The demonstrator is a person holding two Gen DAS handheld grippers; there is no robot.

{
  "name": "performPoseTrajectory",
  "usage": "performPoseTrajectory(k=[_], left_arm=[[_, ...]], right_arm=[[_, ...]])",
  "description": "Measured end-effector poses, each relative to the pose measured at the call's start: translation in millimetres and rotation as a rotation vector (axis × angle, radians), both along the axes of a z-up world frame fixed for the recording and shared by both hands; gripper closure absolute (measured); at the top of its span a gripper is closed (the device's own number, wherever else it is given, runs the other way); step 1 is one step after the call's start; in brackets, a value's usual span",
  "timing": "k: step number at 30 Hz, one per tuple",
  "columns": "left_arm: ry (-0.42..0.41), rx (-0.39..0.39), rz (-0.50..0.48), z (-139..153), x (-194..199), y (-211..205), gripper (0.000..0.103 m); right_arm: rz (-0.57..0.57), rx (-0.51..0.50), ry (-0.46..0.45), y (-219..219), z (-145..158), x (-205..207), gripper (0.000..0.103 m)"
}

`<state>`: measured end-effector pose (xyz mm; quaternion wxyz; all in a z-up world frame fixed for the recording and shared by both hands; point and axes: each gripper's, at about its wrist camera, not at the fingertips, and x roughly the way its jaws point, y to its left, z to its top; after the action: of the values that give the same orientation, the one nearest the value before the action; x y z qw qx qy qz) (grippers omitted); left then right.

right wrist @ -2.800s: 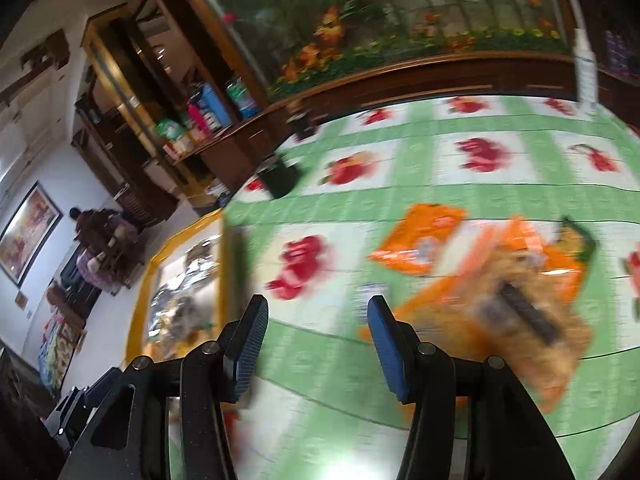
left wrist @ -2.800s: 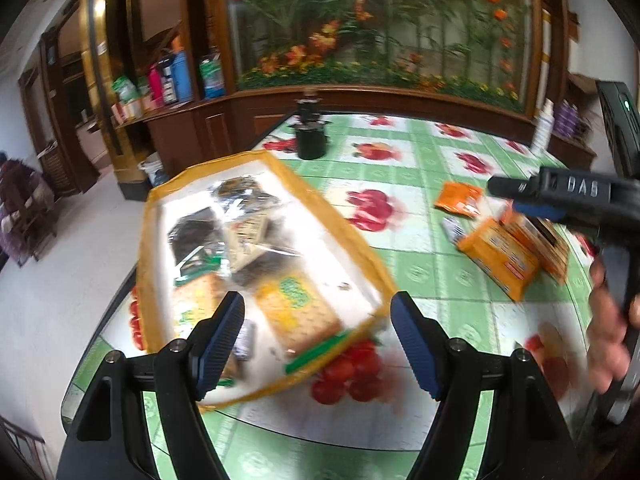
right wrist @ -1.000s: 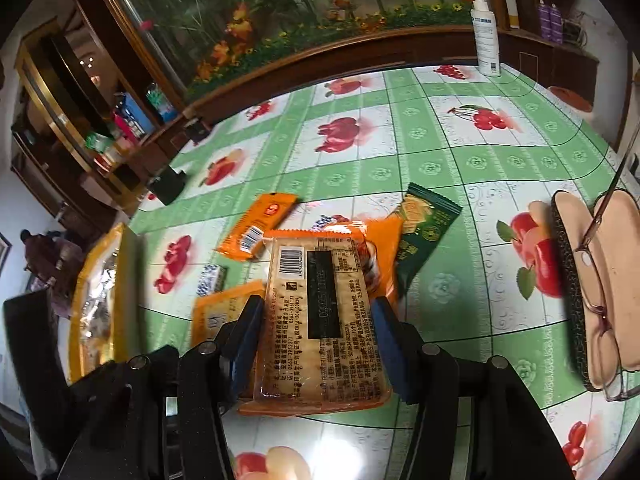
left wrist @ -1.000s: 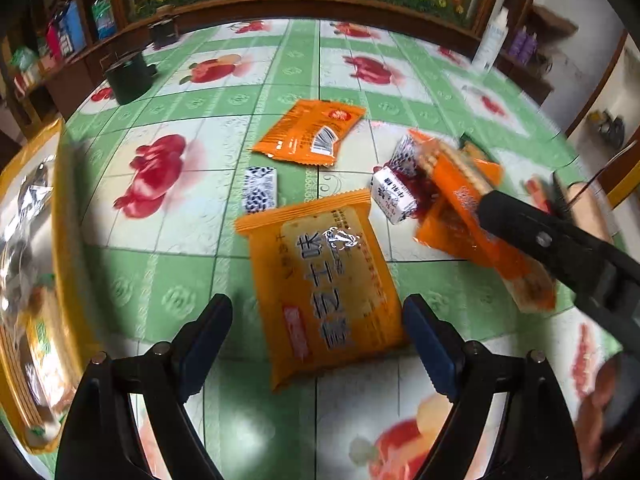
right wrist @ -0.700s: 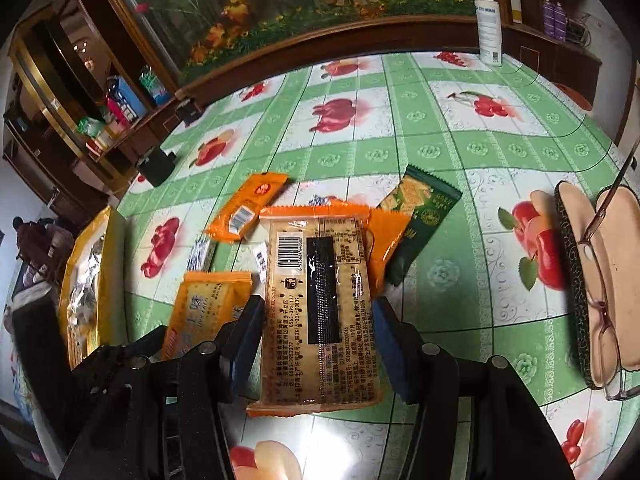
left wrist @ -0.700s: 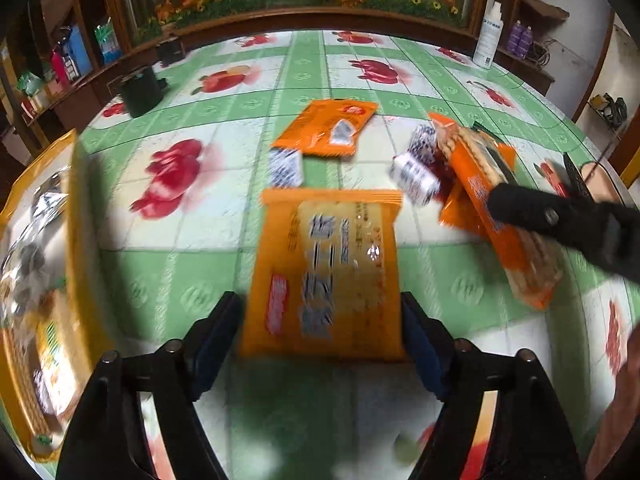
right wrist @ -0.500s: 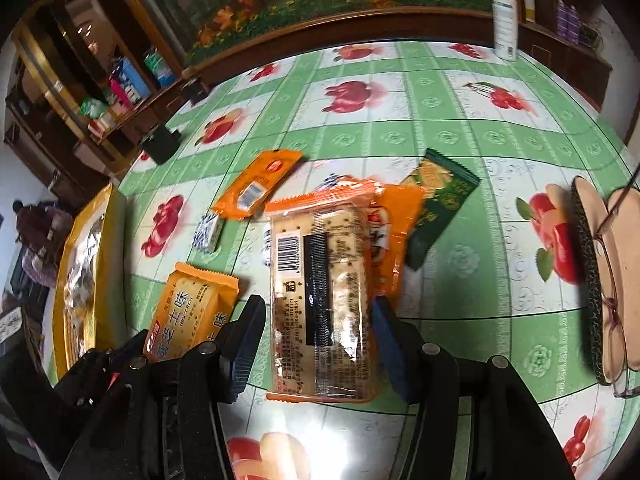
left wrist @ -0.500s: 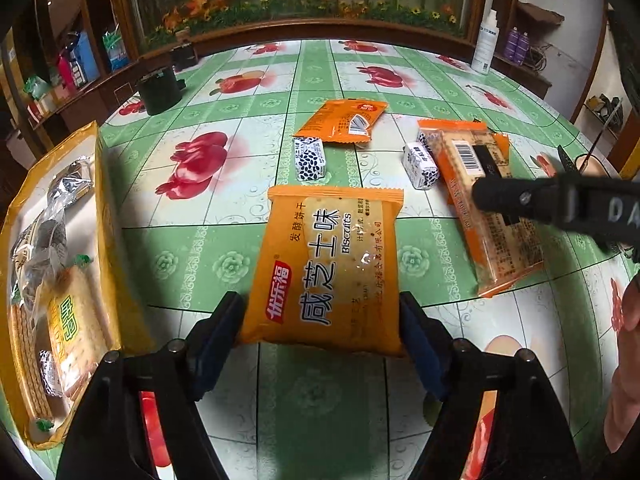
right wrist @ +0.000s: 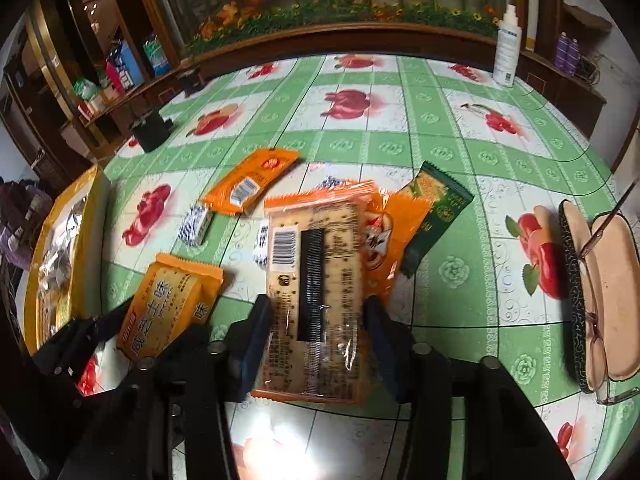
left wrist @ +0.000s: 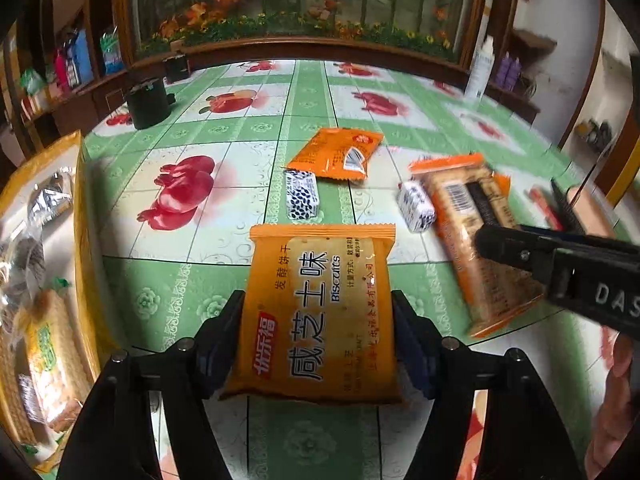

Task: Organize snacks
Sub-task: 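Grasp the orange biscuit pack with the left tool while the right tool grasps a tan pack, then carry both biscuit packs over the white tray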

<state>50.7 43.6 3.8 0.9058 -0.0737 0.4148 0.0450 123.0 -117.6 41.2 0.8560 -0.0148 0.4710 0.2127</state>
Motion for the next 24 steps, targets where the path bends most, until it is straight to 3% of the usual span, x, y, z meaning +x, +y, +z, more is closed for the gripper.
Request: performPoseTrajectory(k=[1,2,8,9,10,11,13,16,19,24], left_arm=[[-0.013,-0.024,-0.003,1,-2,2,0.034],[-0.028,-0.043,-0.009,3,-3,4,0.034],[-0.051,-0.035,-0.012,6,-6,0,0.034],[-0.053,-0.036,-0.012,7,-6,1,0.034],[-0.055,-0.034,-0.013,7,-7,0,0.034],[-0.058,-0.028,-0.012,7,-7,-1,0.034],[-0.071,-0.014,-0.011,9,-11,-2,0.034],[-0.109,0.030,-0.005,15,-16,-7,0.034],[-0.130,0.068,0.021,19,-19,-6,0.034],[-0.148,0.129,0.074,22,-22,-2,0.034]], right_arm=[[-0.006,0.000,-0.006,-1,2,0,0.075],[-0.006,0.010,-0.011,-1,4,-1,0.079],[-0.010,0.027,0.006,0,3,0,0.078],[-0.012,0.044,0.015,-1,4,1,0.077],[-0.011,0.055,0.018,-2,4,2,0.068],[-0.014,0.065,0.016,-3,5,1,0.049],[-0.012,0.069,-0.006,-1,8,-2,0.035],[-0.005,0.013,-0.064,11,11,-10,0.035],[-0.009,-0.048,-0.055,18,0,-7,0.035],[0.001,-0.031,-0.025,19,-10,-1,0.035]])
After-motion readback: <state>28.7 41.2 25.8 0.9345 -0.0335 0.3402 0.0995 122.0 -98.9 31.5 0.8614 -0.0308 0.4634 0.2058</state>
